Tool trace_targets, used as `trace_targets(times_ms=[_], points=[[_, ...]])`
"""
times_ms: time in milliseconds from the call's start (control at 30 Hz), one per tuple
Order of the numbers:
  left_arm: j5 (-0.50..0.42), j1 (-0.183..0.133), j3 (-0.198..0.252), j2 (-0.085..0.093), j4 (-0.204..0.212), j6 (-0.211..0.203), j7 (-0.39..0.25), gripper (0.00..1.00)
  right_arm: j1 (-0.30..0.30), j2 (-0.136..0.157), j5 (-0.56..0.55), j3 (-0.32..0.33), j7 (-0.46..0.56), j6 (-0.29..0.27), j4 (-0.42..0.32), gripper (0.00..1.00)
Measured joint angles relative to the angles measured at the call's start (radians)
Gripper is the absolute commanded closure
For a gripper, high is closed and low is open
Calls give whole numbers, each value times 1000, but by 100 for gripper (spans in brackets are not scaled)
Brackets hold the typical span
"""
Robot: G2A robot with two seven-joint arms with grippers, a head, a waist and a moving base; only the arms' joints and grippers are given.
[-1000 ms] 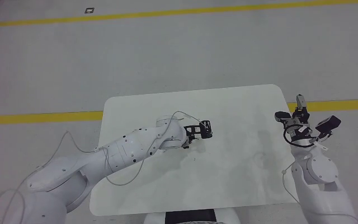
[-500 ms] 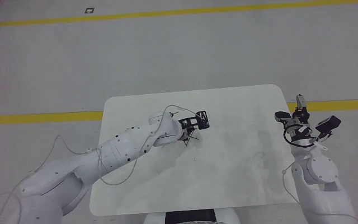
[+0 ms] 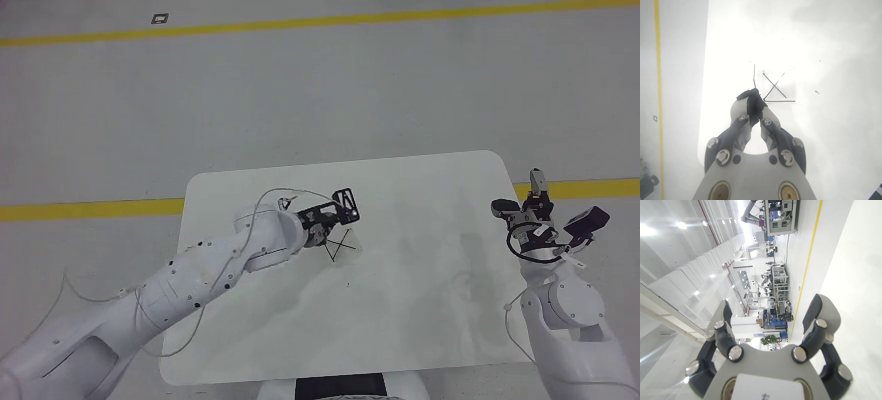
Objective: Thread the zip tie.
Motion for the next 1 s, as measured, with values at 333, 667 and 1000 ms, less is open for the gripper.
trace_targets(times_ms=[333,667,1000], points=[[-17,114,-157,70,-31,-32,109,100,0,0,0,0,0,0,0,0],[-103,214,-281,132,-44,-53,277,100,0,0,0,0,0,0,0,0],[-288,210,-250,188,-12,-53,459,100,0,0,0,0,0,0,0,0]])
